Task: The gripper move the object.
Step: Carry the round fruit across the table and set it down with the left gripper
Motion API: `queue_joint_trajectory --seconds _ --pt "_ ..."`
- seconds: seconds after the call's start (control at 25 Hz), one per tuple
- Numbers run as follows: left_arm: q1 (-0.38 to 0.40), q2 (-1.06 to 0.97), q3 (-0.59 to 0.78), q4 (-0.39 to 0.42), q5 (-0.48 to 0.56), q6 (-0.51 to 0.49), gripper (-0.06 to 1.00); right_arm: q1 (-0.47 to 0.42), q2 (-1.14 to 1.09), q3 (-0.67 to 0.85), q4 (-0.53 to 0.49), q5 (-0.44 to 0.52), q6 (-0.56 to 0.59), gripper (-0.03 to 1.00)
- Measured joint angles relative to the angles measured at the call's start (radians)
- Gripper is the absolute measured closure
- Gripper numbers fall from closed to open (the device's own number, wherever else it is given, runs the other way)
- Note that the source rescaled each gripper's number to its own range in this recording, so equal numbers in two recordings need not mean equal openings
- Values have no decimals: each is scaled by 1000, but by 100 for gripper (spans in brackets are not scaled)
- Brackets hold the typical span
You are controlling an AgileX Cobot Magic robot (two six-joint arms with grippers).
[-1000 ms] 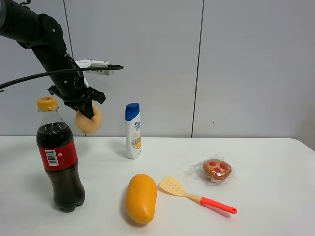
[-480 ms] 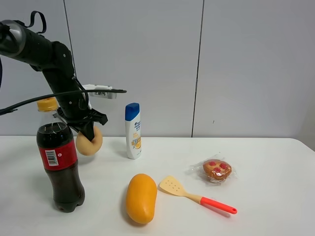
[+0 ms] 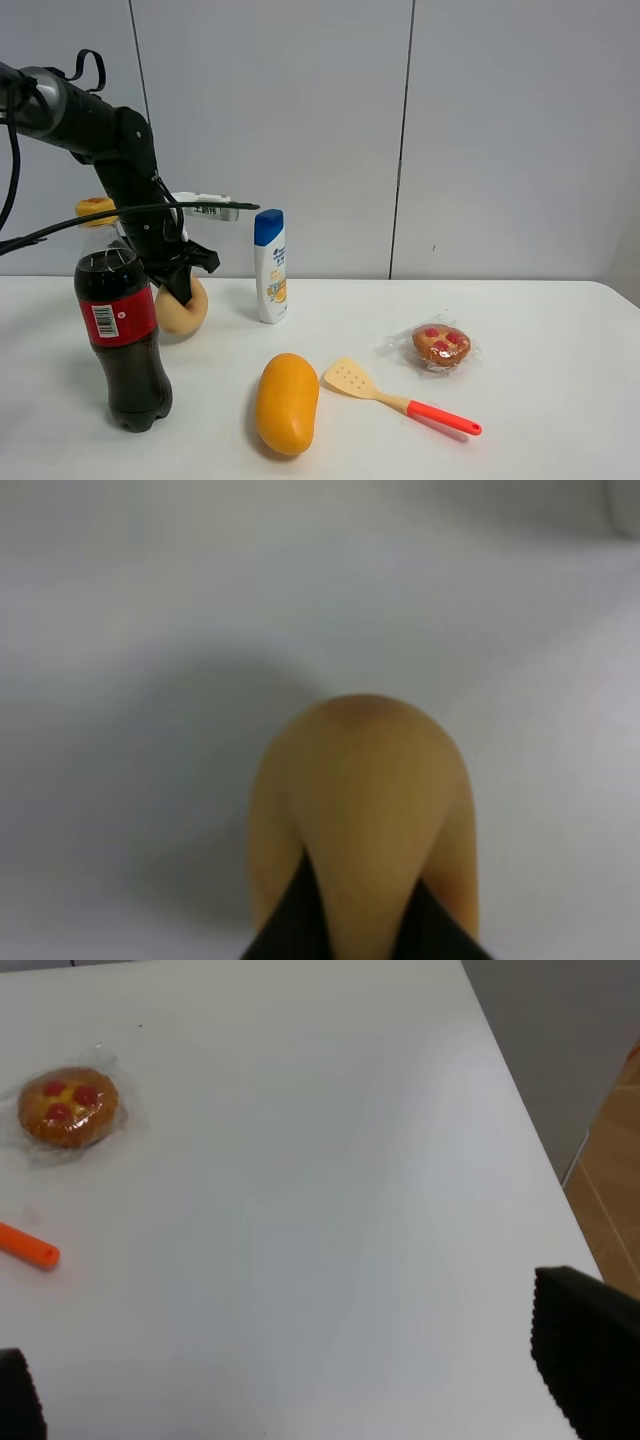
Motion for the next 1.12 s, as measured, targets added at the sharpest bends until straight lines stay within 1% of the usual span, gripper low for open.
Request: queue_joint_trajectory --seconds 0.48,0.56,0.64,0.72,0.76,0.84,0.88,0.96,1.12 --pt "0 5 0 -2 10 0 94 0 0 0 0 0 0 -3" --pt "0 6 0 -3 10 0 91 0 0 0 0 0 0 -3" --pt "0 8 0 -3 11 3 80 0 0 0 0 0 0 -3" --pt "0 8 0 -4 12 4 58 0 0 0 0 0 0 -3" --pt "0 8 0 -4 10 4 44 0 0 0 0 0 0 -3" --pt "0 8 0 -5 -6 4 20 0 0 0 0 0 0 -3" --pt "0 8 0 -7 -16 4 12 0 0 0 0 0 0 -3" --pt "0 8 0 -18 -21 4 4 0 0 0 0 0 0 -3" --pt "0 8 0 -27 -24 4 1 0 0 0 0 0 0 -3"
